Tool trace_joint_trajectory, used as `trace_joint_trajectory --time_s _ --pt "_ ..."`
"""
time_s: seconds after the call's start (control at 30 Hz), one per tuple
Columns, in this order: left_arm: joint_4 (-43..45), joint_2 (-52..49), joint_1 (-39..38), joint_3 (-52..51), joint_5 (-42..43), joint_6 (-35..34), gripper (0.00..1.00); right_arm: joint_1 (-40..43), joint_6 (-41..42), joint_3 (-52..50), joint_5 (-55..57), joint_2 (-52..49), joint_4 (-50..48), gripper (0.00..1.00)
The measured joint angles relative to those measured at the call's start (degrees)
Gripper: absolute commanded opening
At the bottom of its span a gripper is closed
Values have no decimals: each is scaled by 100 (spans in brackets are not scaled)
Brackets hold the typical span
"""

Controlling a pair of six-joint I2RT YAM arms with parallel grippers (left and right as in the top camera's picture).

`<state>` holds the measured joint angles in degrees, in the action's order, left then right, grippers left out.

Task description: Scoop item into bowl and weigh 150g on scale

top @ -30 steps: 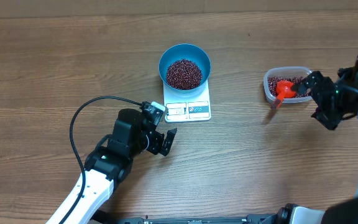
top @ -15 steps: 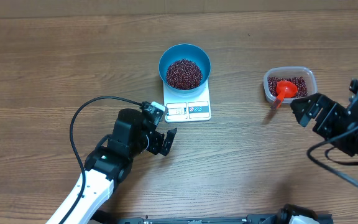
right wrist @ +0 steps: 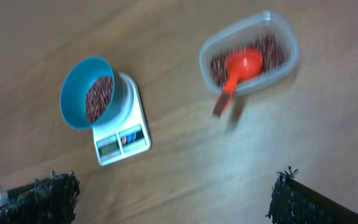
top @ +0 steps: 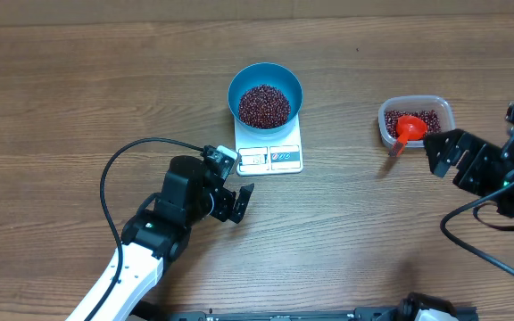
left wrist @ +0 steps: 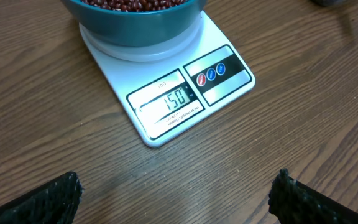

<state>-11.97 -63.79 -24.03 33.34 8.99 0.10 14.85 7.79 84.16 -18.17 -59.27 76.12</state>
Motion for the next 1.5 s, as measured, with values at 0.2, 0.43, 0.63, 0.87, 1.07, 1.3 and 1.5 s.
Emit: trace_joint_trajectory --time_s 0.2,0.43,0.63,0.87,1.07,1.3,1.5 --pt "4 0 0 0 0 0 100 -492 -234 -824 365 704 -1401 100" --pt "2 0 0 0 0 0 100 -870 -330 -2549 815 1939 -3340 100" --pt "0 0 0 0 0 0 100 -1051 -332 -4103 1045 2798 -4913 100" --pt "0 0 0 0 0 0 99 -1355 -339 -5477 1298 3836 -6113 100" --pt "0 0 0 0 0 0 100 -1484 -352 -6518 1436 4509 -6878 100" --pt "0 0 0 0 0 0 99 -1488 -352 -7484 1478 5163 -7484 100" --pt "0 0 0 0 0 0 100 -1491 -352 -7967 1478 5619 -7565 100"
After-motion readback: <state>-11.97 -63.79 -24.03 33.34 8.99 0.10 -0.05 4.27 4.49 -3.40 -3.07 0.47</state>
